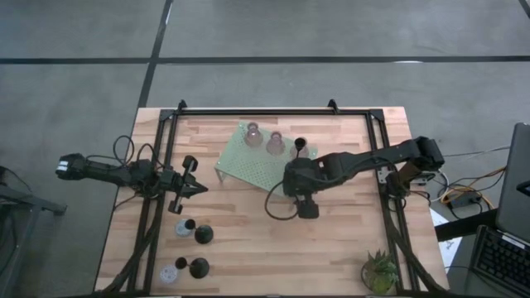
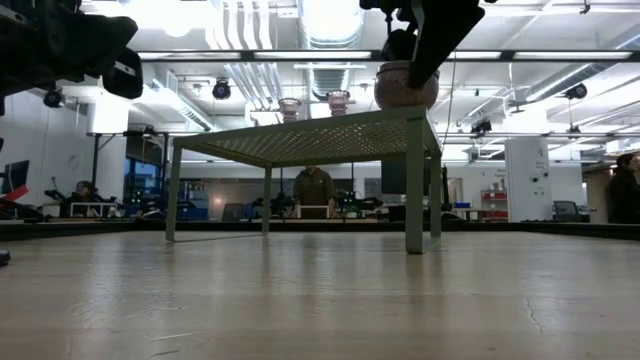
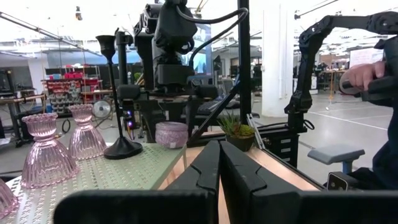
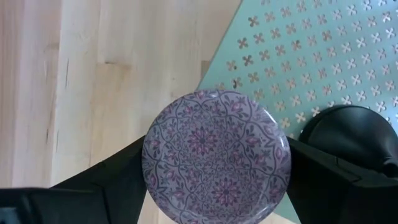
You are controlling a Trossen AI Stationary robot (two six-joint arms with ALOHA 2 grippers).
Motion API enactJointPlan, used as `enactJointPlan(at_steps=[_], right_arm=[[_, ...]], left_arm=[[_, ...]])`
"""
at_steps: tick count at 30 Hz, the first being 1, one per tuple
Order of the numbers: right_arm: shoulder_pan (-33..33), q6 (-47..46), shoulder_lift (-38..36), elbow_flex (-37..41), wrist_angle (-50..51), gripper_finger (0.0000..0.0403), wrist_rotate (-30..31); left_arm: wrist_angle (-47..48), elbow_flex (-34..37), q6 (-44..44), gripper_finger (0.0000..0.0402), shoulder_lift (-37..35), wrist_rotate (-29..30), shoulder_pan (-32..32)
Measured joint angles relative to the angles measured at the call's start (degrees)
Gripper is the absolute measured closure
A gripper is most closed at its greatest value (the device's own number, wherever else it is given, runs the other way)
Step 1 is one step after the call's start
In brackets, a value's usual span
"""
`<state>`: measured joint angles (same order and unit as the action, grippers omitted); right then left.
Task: Pick & Place candle stick holders
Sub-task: Put the purple patterned scented candle on the shelf
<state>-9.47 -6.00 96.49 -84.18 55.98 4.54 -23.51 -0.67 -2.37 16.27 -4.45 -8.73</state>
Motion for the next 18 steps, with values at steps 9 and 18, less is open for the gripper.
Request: enactJointPlan(at_steps=[9,18], right_arm=[[0.04,0.18,0.0,0.04,-0.91,0.0082,0.2],[0.0,0.35,0.0,0.04,-0.89,0.0091,0.16]], left_arm=[[0.02,0.0,0.02,0.0386,0.0,0.0,0.01],[0.02,0.0,0.0,0.0386,0.0,0.0,0.02]])
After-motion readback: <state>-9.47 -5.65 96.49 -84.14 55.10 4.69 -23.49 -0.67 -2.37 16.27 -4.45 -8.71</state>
